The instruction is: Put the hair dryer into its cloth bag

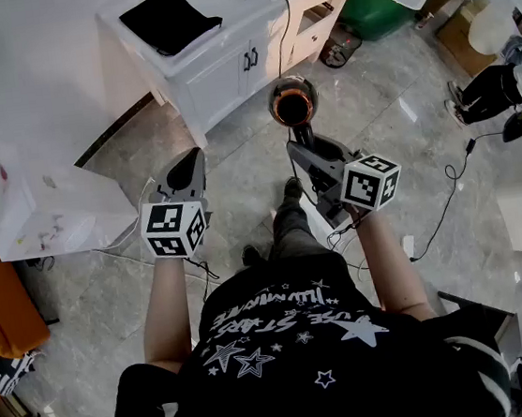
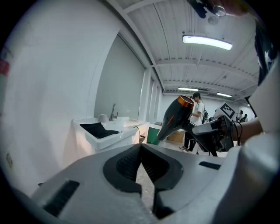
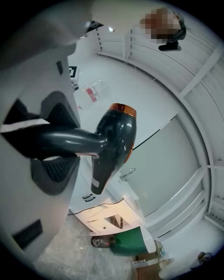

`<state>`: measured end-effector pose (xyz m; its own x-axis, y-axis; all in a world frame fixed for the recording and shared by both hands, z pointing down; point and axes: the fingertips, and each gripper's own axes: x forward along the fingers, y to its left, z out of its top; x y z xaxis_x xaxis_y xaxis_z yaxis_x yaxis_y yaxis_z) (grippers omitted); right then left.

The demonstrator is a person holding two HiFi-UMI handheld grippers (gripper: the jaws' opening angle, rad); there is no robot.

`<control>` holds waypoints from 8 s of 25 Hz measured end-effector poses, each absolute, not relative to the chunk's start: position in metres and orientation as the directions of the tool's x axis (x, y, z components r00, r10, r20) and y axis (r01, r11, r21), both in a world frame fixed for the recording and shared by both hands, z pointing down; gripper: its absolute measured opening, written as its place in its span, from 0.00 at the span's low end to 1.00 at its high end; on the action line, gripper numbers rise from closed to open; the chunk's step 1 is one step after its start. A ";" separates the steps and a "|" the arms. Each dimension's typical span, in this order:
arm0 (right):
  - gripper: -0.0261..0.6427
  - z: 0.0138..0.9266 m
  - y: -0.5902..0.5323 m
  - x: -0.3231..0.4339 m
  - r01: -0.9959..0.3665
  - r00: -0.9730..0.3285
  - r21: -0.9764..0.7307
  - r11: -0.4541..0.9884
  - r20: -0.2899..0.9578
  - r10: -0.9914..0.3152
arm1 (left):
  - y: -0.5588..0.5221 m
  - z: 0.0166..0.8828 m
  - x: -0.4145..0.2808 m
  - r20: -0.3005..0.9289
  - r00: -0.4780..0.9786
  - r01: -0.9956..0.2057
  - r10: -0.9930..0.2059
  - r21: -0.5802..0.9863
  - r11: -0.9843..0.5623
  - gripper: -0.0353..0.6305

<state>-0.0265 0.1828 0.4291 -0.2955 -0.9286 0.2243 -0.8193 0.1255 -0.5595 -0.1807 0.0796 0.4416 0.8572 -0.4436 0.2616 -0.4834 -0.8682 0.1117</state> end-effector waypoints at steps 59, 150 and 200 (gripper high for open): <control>0.33 0.455 -0.003 0.186 -0.735 -0.671 -0.391 0.554 0.299 -0.679 | -0.026 0.470 -0.034 0.398 0.531 -0.819 -0.748 0.014 -0.574 0.07; 0.33 0.491 -0.169 0.046 -0.294 -0.826 -0.295 0.909 0.557 -0.086 | -0.339 0.495 -0.021 0.606 0.631 -0.400 -0.484 -0.279 -0.873 0.09; 0.33 0.544 -0.383 0.035 -0.342 -0.498 0.310 0.887 0.740 -0.452 | -0.339 0.478 -0.029 0.546 0.557 -0.649 -0.625 -0.183 -0.738 0.09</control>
<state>0.0354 -0.3827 0.5443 -0.4979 -0.4515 0.7404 -0.3424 0.8868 0.3105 -0.0291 -0.3393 0.4778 0.5570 -0.6255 0.5464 -0.6495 -0.7381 -0.1828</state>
